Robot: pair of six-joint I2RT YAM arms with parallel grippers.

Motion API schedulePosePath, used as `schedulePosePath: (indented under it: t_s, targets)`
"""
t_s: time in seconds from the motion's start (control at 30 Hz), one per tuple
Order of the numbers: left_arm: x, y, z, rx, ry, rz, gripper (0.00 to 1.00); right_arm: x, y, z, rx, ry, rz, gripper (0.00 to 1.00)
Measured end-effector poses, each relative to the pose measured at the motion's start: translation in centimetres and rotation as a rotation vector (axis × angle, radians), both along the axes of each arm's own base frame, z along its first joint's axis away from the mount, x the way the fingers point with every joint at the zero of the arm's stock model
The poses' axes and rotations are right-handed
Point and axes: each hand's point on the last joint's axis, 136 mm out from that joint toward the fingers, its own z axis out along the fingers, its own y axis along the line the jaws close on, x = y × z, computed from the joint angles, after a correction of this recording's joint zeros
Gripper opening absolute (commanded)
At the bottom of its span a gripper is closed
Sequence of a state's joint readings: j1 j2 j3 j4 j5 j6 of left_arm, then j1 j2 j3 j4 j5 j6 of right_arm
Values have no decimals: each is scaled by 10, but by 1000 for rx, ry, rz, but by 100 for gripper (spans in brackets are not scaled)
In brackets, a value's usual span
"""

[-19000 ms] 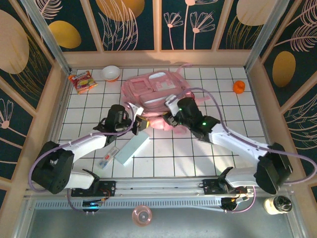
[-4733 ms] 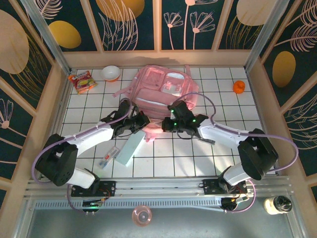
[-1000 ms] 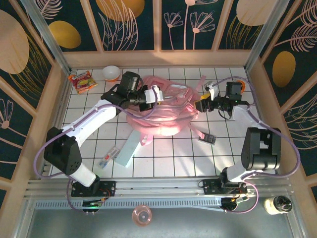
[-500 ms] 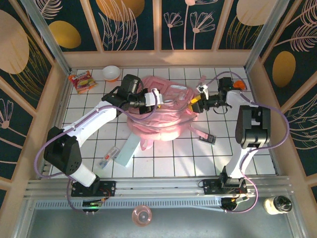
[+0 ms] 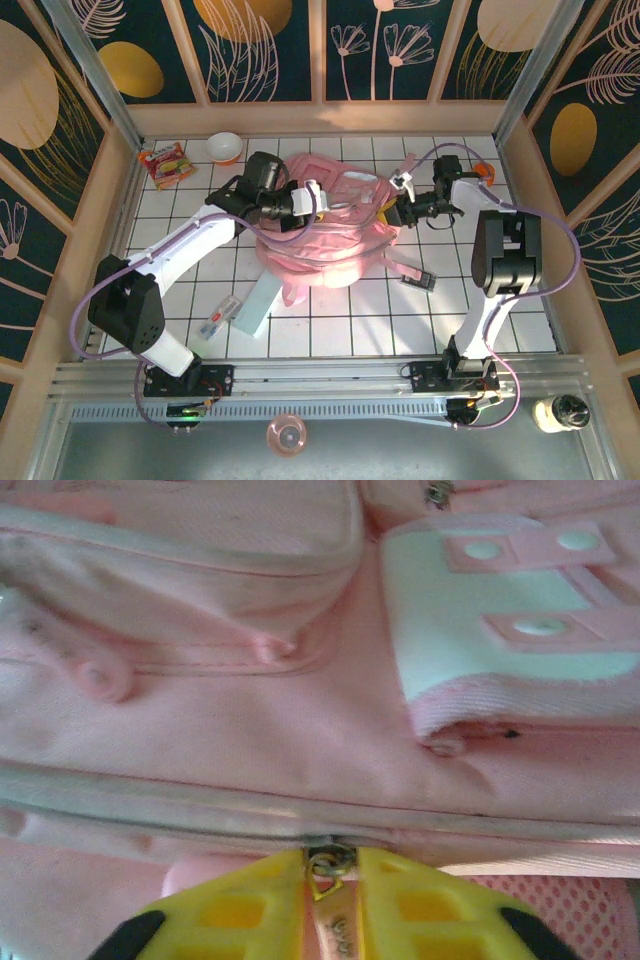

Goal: Pack books, pencil case, and school supplies into a backpack

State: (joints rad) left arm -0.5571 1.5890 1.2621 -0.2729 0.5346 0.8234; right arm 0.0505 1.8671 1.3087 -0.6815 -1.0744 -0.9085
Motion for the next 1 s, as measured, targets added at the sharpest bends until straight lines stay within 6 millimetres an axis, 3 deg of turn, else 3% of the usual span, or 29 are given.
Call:
schedulePosePath:
  t_s: [0.13, 0.3, 0.7, 0.9, 1.0]
  targets:
    - [1, 0, -5, -6, -1, 8, 0, -5, 0, 16, 3, -32, -4, 0]
    - [3, 2, -7, -10, -15, 28, 0, -8, 2, 27, 7, -38, -9, 0]
    - [3, -8, -13, -33, 4, 112, 0, -45, 23, 34, 7, 57, -4, 0]
    - [2, -10, -15, -66, 44, 137, 0, -60, 26, 28, 25, 118, -51, 0]
    - [1, -11, -15, -82, 55, 141, 0, -66, 28, 22, 14, 127, -74, 8]
